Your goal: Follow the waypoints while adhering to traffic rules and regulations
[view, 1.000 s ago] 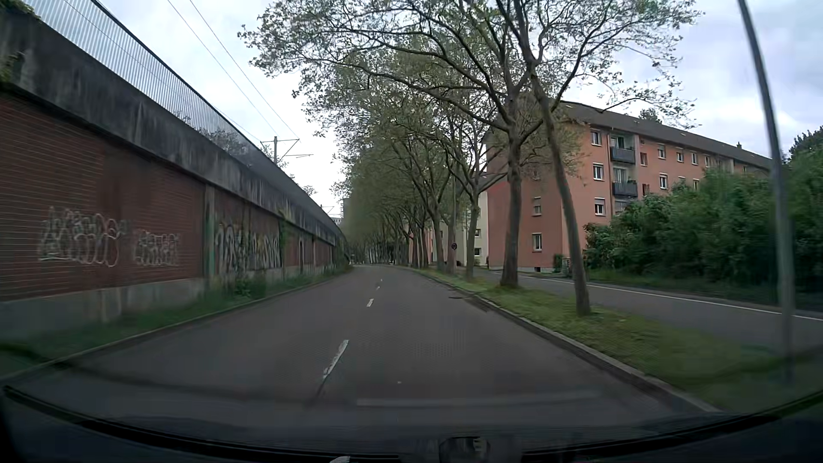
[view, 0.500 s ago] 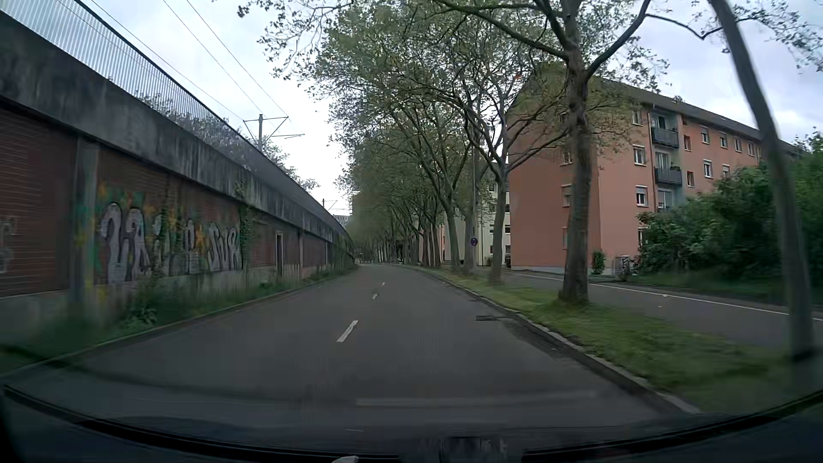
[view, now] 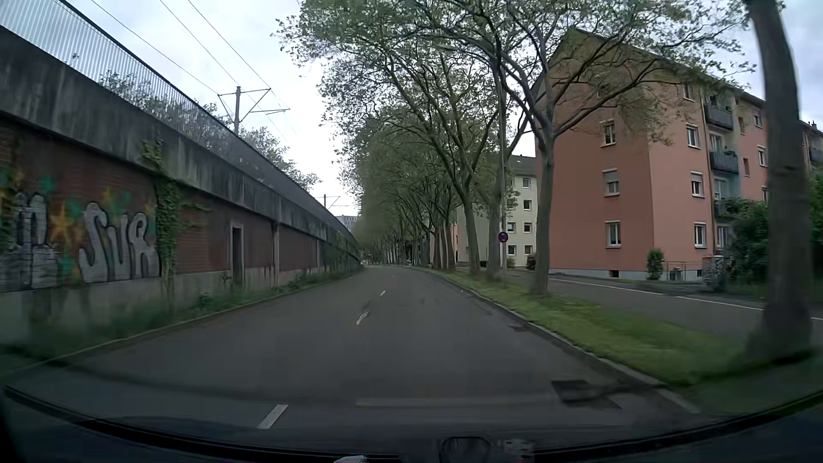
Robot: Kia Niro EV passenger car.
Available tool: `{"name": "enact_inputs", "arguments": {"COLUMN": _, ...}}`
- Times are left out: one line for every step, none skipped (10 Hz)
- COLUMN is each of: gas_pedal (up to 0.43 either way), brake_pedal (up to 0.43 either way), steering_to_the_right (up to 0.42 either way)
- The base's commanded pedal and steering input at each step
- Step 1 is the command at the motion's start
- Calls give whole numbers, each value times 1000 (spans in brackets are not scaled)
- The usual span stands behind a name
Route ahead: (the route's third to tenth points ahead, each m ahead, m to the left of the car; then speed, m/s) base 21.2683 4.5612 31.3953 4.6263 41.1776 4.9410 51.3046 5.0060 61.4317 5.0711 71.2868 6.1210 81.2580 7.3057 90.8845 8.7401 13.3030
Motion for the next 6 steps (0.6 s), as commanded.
{"name": "enact_inputs", "arguments": {"gas_pedal": 67, "brake_pedal": 0, "steering_to_the_right": -15}}
{"name": "enact_inputs", "arguments": {"gas_pedal": 67, "brake_pedal": 0, "steering_to_the_right": -15}}
{"name": "enact_inputs", "arguments": {"gas_pedal": 67, "brake_pedal": 0, "steering_to_the_right": -11}}
{"name": "enact_inputs", "arguments": {"gas_pedal": 67, "brake_pedal": 0, "steering_to_the_right": -10}}
{"name": "enact_inputs", "arguments": {"gas_pedal": 67, "brake_pedal": 0, "steering_to_the_right": -10}}
{"name": "enact_inputs", "arguments": {"gas_pedal": 67, "brake_pedal": 0, "steering_to_the_right": -7}}
